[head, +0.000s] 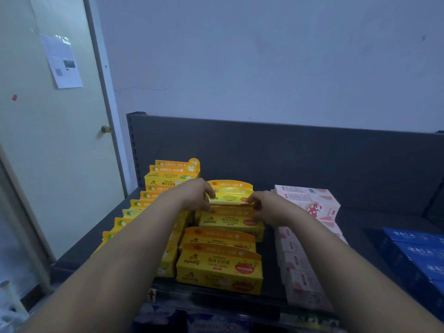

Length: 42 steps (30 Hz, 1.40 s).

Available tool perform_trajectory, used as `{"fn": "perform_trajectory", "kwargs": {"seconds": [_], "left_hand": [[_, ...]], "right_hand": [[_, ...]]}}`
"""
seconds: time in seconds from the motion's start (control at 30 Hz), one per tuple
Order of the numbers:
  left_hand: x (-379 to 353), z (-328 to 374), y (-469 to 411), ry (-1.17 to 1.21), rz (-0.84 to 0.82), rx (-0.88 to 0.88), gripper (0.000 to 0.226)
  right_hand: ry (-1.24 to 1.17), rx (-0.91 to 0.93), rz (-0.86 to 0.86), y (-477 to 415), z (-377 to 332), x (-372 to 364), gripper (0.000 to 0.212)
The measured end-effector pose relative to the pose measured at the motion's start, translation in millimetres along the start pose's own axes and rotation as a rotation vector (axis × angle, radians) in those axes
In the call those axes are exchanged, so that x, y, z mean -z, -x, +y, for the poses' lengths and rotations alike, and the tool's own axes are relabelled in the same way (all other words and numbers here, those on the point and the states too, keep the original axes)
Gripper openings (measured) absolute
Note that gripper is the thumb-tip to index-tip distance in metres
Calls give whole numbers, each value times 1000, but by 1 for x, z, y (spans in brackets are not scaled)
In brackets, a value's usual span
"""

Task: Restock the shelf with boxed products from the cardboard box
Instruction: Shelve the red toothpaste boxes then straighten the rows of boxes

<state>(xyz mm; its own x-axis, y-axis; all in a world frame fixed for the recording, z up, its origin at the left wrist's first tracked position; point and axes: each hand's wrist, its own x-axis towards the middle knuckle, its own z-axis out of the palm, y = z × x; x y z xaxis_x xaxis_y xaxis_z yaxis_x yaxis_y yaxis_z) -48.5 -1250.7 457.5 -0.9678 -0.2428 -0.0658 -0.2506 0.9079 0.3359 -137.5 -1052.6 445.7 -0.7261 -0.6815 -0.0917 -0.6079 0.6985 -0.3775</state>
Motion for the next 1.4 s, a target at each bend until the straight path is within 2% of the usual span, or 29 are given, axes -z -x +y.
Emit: {"fn": "perform_trajectory", "kwargs": {"seconds": [0.23, 0.5, 0.63, 1.2, 1.27, 1.4], "left_hand": [[3, 1, 8, -25, -40, -50, 47], [1, -13, 14, 98, -30, -46, 47], [0, -15, 16, 132, -54, -42, 39], [5, -17, 16, 106, -103, -32, 37], [7, -17, 15, 118, -80, -39, 33], [12, -11, 8, 196, 69, -47, 36]], "right_hand": [[21, 17, -10, 12, 0, -1, 50], [18, 28, -9, 20, -2, -3, 51], [-1, 10, -16, 21, -2, -3, 46], [25, -2, -43, 21, -6, -4, 46], [30, -5, -40, 19, -6, 0, 47], [-21, 19, 49, 9, -3, 11, 50]]}}
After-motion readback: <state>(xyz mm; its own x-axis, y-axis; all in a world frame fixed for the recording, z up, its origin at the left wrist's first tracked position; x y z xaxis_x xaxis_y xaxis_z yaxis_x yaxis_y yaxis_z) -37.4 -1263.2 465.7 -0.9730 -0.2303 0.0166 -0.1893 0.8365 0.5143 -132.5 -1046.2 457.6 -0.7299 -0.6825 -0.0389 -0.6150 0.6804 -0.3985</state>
